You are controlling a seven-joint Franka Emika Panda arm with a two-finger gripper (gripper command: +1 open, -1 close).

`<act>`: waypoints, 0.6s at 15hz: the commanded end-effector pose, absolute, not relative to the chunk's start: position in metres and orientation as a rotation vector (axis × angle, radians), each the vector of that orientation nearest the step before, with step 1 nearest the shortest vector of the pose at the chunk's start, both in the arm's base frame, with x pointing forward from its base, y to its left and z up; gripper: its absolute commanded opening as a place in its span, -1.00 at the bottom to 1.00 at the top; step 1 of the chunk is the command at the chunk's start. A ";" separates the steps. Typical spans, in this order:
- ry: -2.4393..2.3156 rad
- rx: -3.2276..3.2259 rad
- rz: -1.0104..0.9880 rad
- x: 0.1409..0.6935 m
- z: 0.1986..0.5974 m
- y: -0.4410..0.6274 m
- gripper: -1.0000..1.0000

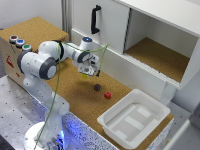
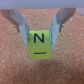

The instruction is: Rotate left the yellow block

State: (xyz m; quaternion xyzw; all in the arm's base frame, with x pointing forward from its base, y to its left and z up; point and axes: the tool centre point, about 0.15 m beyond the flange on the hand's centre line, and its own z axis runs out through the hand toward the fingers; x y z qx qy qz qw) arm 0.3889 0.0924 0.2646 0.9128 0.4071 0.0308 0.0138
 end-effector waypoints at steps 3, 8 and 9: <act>1.839 2.427 0.099 0.405 0.243 0.081 -1.00; 2.145 2.248 0.117 0.399 0.234 0.095 -1.00; 2.172 2.238 0.118 0.397 0.232 0.100 -1.00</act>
